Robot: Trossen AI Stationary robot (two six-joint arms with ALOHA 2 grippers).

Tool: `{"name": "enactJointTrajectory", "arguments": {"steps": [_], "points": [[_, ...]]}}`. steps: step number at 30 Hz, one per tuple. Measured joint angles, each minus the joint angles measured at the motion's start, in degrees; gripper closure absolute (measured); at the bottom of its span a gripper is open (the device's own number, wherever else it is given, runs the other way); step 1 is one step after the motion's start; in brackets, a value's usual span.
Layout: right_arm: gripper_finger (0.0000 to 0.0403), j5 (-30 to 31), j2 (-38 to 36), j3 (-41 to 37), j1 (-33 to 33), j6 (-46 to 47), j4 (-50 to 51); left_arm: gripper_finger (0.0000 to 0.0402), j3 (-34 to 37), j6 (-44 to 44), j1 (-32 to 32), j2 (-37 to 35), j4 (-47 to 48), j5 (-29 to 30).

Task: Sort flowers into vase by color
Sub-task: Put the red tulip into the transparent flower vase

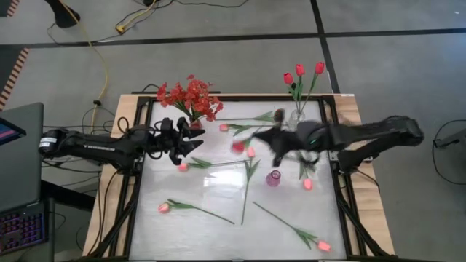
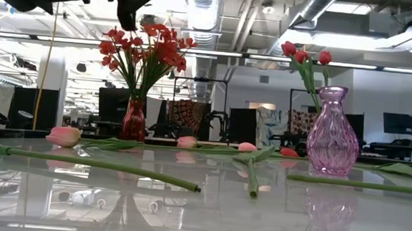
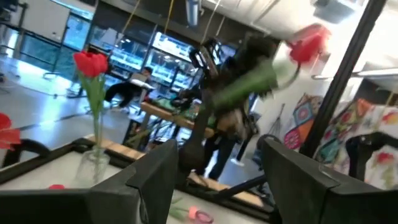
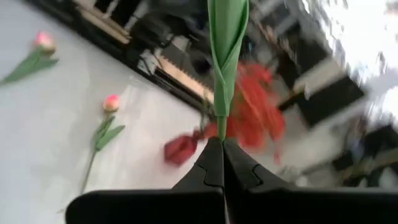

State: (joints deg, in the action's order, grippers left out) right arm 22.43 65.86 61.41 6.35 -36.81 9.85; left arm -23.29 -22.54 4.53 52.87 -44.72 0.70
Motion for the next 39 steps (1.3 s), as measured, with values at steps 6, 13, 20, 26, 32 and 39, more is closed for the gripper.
{"name": "enactJointTrajectory", "arguments": {"steps": [6,13,20,26,32,39], "points": [[0.0386,-5.21,-17.36,-6.32,-5.19,11.98,3.15,0.0186,0.00,2.37,-0.91,-0.03,3.07,0.84],[0.0386,0.39,-35.85,-22.99,-12.11,13.37,-11.78,0.0187,0.00,3.88,-1.40,-0.02,5.15,1.33],[0.0386,3.22,-43.81,-34.14,-19.98,16.02,-17.82,0.0187,0.02,3.86,-1.40,-0.01,5.12,1.63],[0.0386,4.76,-45.04,-40.83,-27.09,17.23,-23.01,0.0187,0.02,3.21,-1.40,-0.01,5.13,2.70],[0.0386,4.66,-45.34,-43.88,-32.41,20.35,-24.16,0.0187,0.02,2.18,-1.53,-0.01,6.35,3.24],[0.0386,4.41,-45.29,-44.13,-33.94,23.04,-23.68,0.0187,0.02,2.97,-1.50,-0.01,6.48,5.07]]}}
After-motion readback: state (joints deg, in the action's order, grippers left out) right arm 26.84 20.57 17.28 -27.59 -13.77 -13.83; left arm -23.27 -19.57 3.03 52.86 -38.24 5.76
